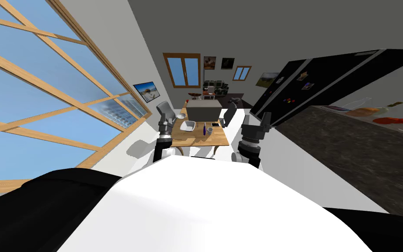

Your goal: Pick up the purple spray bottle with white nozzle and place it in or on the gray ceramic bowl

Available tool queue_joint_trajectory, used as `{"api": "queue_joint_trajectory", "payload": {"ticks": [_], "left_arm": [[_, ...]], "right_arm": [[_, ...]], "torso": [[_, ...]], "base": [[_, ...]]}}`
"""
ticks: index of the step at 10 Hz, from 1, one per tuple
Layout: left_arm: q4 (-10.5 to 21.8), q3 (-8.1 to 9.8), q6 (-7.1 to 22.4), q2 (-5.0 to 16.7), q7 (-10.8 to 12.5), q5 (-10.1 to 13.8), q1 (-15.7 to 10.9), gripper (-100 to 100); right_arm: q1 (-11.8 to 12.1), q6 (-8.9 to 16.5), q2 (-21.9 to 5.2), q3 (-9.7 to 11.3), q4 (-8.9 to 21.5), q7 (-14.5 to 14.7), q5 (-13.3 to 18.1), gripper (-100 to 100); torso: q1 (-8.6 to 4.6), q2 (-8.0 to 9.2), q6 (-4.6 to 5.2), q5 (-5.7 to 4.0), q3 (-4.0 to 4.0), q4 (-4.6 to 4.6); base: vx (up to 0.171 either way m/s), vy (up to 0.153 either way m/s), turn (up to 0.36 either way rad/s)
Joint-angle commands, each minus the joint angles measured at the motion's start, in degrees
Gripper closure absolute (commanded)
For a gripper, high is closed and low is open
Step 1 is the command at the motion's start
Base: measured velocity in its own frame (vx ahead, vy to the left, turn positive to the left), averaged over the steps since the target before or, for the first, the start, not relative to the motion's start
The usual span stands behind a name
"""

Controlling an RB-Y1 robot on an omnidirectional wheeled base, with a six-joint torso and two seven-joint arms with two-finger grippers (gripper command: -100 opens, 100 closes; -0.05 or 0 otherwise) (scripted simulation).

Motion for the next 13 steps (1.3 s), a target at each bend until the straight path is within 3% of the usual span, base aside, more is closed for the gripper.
{"api": "queue_joint_trajectory", "payload": {"ticks": [1,6,12,13], "left_arm": [[1.00,-0.17,0.70,1.68,-0.35,-0.29,-0.65,-100],[7.04,-1.39,4.67,6.94,-2.36,-1.89,-4.00,-100],[16.73,-3.60,10.75,12.47,-5.42,-4.32,-8.59,-100],[16.90,-3.60,10.75,12.47,-5.42,-4.32,-8.59,-100]], "right_arm": [[0.00,0.00,0.00,0.00,0.00,0.00,0.00,0],[0.00,0.00,0.01,0.01,0.00,0.00,0.00,0],[0.00,0.00,0.01,0.01,0.00,0.00,0.00,0],[0.00,0.00,0.01,0.01,0.00,0.00,0.00,0]], "torso": [[0.00,0.00,0.00,0.00,0.00,0.00],[-0.25,0.02,0.01,-0.06,0.01,0.00],[-0.31,0.07,0.00,-0.07,0.04,0.01],[-0.35,0.07,0.00,-0.08,0.04,0.01]], "base": [[-0.005,-0.021,-0.063],[-0.009,-0.068,-0.081],[-0.011,-0.085,-0.088],[-0.005,-0.071,-0.036]]}}
